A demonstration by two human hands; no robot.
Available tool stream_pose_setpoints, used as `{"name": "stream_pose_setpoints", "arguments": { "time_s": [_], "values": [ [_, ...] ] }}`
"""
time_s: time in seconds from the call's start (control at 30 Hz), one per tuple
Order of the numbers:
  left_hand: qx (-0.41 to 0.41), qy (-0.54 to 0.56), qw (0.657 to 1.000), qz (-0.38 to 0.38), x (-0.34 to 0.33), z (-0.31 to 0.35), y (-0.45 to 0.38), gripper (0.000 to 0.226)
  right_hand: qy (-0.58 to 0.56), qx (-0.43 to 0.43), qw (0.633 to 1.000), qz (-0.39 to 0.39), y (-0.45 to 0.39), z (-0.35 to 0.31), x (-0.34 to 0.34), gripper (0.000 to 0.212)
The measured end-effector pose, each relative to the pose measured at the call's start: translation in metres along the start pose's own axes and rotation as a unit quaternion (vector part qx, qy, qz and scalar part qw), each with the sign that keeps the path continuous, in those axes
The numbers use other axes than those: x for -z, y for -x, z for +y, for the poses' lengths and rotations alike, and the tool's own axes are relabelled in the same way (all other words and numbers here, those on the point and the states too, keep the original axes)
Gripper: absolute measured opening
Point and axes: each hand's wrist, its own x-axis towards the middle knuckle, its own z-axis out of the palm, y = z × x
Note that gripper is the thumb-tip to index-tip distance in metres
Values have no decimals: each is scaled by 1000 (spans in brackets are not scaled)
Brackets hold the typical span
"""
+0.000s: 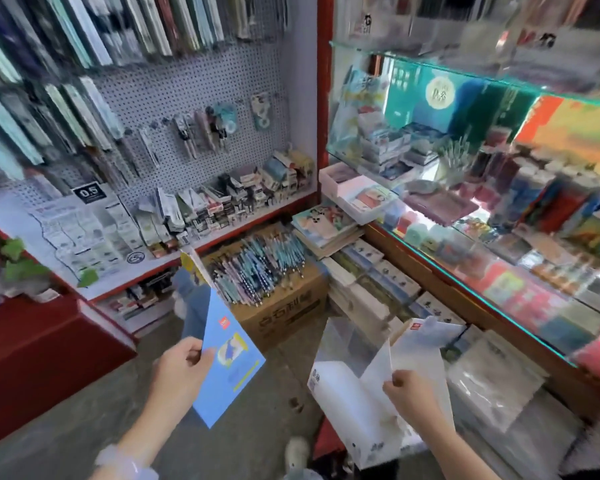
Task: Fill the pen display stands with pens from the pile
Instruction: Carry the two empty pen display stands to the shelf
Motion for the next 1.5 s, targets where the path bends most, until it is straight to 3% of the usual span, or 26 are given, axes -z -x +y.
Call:
{"name": "stream_pose_setpoints", "arguments": {
  "time_s": [0.27,0.43,0.57,0.63,0.8,0.87,1.07,1.2,1.27,1.5],
  "values": [
    [-49,-34,995,-82,-22,82,-185,19,-93,-30,994,49,-117,-96,4,38],
    [-80,-84,974,-196,-87,120,-278,19,-117,-102,983,101,-144,-104,17,37],
    [-135,-121,938,-296,-157,153,-336,19,-124,-206,956,166,-156,-93,0,30],
    [-168,-147,918,-328,-189,163,-351,21,-135,-242,938,206,-164,-89,-12,42],
    [-198,-234,853,-422,-259,160,-377,29,-191,-335,907,168,-218,-76,-27,27],
    [-198,-261,833,-445,-292,148,-385,28,-206,-345,901,162,-252,-64,-35,31],
    [-216,-264,846,-411,-428,123,-416,31,-213,-323,900,200,-385,-25,-49,35],
    [-187,-202,885,-376,-526,95,-422,32,-142,-291,902,284,-483,7,-62,35],
    [-194,-197,889,-366,-571,79,-428,23,-103,-278,904,308,-525,25,-73,30],
    [-238,-213,894,-314,-669,52,-447,15,-6,-226,930,291,-616,77,-111,22]
  ]
}}
